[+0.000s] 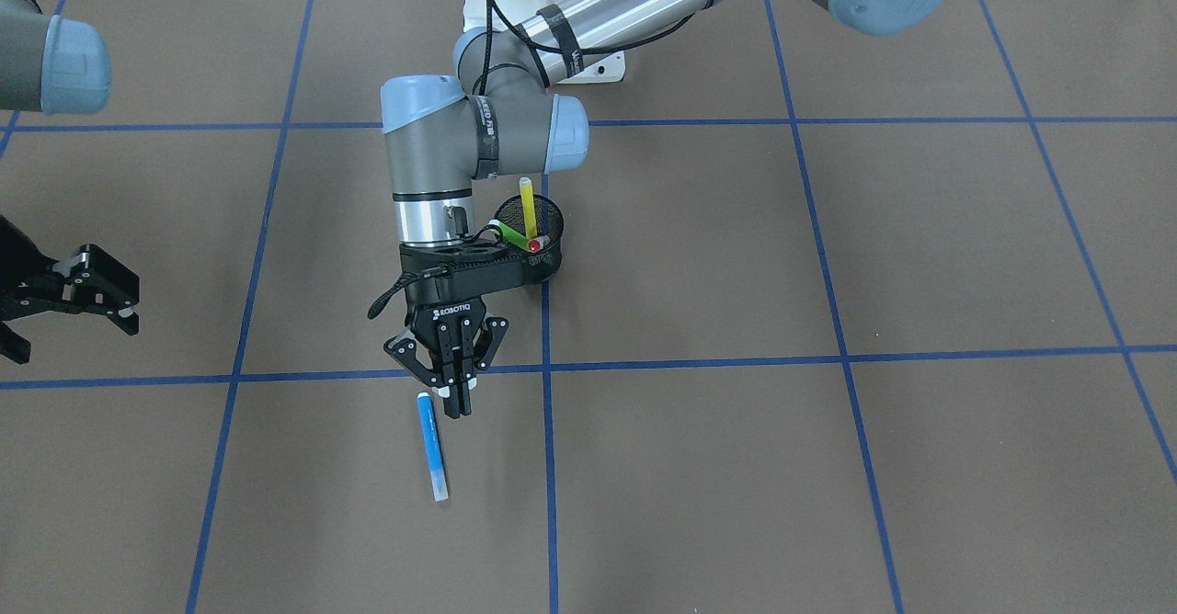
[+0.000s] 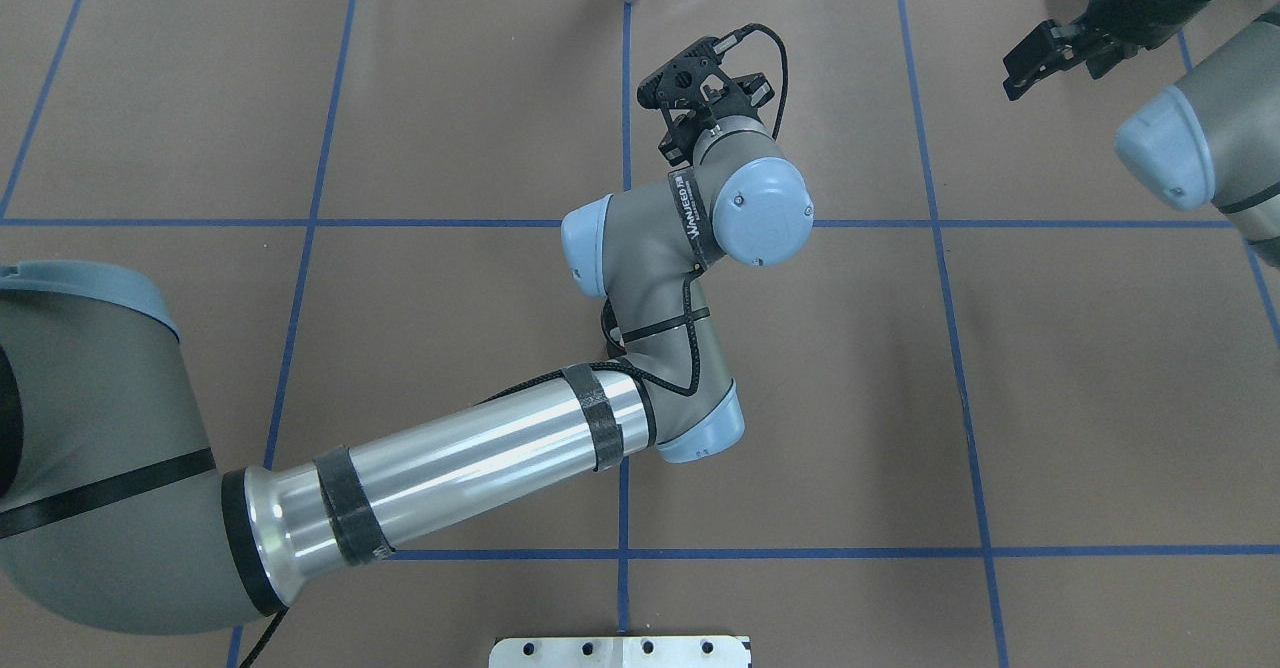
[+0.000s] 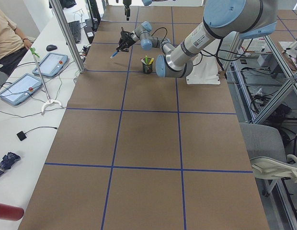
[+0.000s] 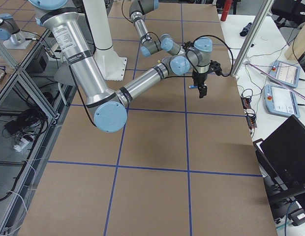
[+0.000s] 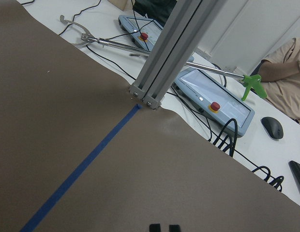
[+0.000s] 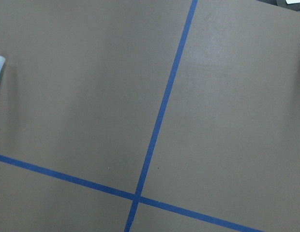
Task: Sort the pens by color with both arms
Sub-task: 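Carry the blue marker farther from the robot and release it on the table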
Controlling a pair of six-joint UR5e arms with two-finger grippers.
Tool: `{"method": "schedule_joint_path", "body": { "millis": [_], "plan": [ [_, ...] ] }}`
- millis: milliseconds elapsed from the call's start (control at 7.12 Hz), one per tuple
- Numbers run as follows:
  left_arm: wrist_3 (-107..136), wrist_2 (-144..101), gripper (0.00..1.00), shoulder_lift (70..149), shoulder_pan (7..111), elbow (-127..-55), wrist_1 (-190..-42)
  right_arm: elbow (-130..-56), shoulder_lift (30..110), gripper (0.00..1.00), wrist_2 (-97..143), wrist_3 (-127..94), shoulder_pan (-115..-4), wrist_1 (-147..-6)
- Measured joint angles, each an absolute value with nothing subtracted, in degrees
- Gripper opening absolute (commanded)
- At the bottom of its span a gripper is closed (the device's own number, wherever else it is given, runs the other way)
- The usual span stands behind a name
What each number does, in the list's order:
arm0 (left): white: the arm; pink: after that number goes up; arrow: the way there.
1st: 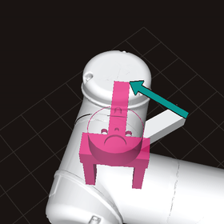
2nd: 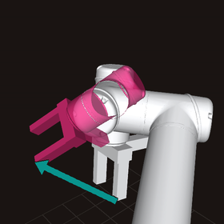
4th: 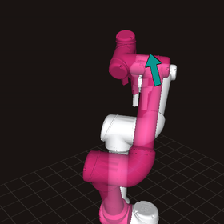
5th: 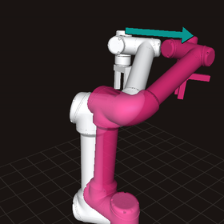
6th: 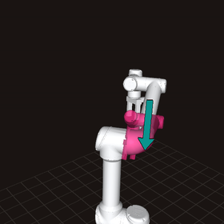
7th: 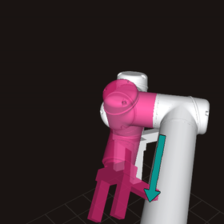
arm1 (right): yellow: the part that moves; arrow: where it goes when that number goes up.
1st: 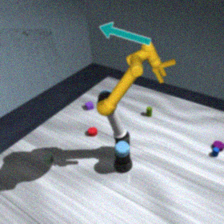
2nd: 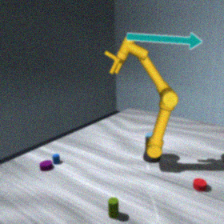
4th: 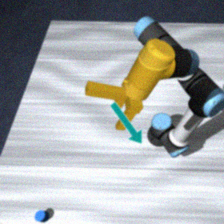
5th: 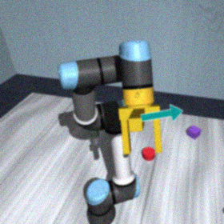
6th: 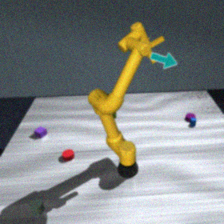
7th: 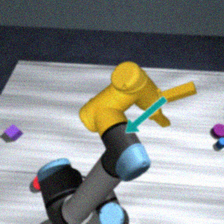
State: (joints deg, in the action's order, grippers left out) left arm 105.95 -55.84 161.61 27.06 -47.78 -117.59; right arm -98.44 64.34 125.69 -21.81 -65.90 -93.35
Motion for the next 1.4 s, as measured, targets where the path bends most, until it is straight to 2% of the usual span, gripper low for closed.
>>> {"method": "schedule_joint_path", "body": {
  "millis": [140, 281, 421, 561, 702, 842, 1404],
  "plan": [
    [106.1, -55.4, 0.26, 161.7, 27.1, -47.6, -117.5, -98.4, 64.4, 0.98, 125.7, -21.9, -65.8, -93.3],
    [106.0, -55.3, 0.42, 161.7, 27.1, -47.7, -117.5, -98.4, 64.4, 0.98, 125.6, -21.9, -65.7, -93.2],
    [105.0, -55.4, 0.53, 161.7, 27.3, -48.7, -117.5, -98.4, 64.4, 0.98, 125.5, -21.9, -65.5, -93.2],
    [102.4, -55.7, 0.75, 161.6, 27.5, -50.7, -117.4, -98.3, 64.4, 0.98, 125.4, -22.0, -65.2, -93.1],
    [99.3, -57.2, 0.89, 161.4, 27.8, -53.0, -116.5, -98.1, 64.4, 0.98, 125.3, -22.0, -65.0, -93.0],
    [96.3, -60.7, 0.93, 161.1, 28.3, -55.8, -114.0, -97.7, 64.3, 0.98, 125.2, -22.0, -64.7, -92.9],
    [82.2, -81.6, 0.95, 156.5, 32.1, -73.1, -98.3, -97.1, 63.7, 0.98, 125.3, -22.6, -64.5, -92.7]
  ]
}}
